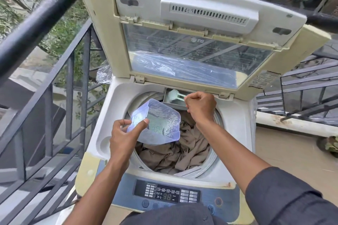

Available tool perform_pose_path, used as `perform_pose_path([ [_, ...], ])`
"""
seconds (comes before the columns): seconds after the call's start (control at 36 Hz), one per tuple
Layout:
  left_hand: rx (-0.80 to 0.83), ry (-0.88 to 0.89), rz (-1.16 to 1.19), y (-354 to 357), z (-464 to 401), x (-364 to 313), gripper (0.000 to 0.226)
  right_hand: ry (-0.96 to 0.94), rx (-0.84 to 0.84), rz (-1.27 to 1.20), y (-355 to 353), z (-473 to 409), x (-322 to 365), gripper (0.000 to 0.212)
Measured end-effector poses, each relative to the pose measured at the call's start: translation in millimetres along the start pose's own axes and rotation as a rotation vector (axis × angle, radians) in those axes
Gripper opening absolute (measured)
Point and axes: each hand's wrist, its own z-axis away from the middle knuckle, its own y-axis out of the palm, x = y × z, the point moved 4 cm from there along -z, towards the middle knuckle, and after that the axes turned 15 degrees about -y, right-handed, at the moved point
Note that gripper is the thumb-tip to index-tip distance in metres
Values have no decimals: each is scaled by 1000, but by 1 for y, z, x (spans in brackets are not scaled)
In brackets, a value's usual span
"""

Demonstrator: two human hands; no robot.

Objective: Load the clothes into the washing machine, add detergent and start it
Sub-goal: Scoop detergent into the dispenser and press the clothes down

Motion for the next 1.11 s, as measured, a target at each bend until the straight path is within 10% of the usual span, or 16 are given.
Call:
perform_pose_path([
  [1.11, 60, 43, -20, 11, 11, 0, 76, -418, -33, 452, -44, 16, -4, 14],
])
